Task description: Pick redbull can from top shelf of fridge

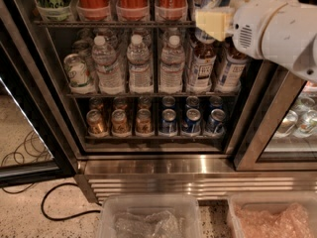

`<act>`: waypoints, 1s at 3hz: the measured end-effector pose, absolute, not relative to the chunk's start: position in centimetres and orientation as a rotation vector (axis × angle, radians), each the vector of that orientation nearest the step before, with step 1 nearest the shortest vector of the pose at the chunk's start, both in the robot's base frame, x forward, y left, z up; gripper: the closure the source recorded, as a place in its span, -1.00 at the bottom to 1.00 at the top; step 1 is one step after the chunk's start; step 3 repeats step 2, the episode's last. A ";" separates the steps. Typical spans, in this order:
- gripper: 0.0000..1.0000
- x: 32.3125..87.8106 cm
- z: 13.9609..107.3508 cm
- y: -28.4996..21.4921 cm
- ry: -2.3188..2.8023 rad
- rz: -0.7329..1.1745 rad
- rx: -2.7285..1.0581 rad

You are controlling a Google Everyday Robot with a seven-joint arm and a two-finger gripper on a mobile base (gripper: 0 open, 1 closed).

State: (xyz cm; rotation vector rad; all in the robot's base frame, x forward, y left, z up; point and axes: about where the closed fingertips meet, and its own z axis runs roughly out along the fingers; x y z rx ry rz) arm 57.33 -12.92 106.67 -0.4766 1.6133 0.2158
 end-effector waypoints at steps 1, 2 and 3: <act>1.00 55.8 105.3 -13.1 1.647 0.253 -0.478; 1.00 54.3 104.4 -13.2 1.670 0.286 -0.478; 1.00 54.3 104.4 -13.2 1.670 0.286 -0.478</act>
Offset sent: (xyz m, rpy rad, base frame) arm -0.0536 -0.0125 -0.0423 0.0618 0.1185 0.0517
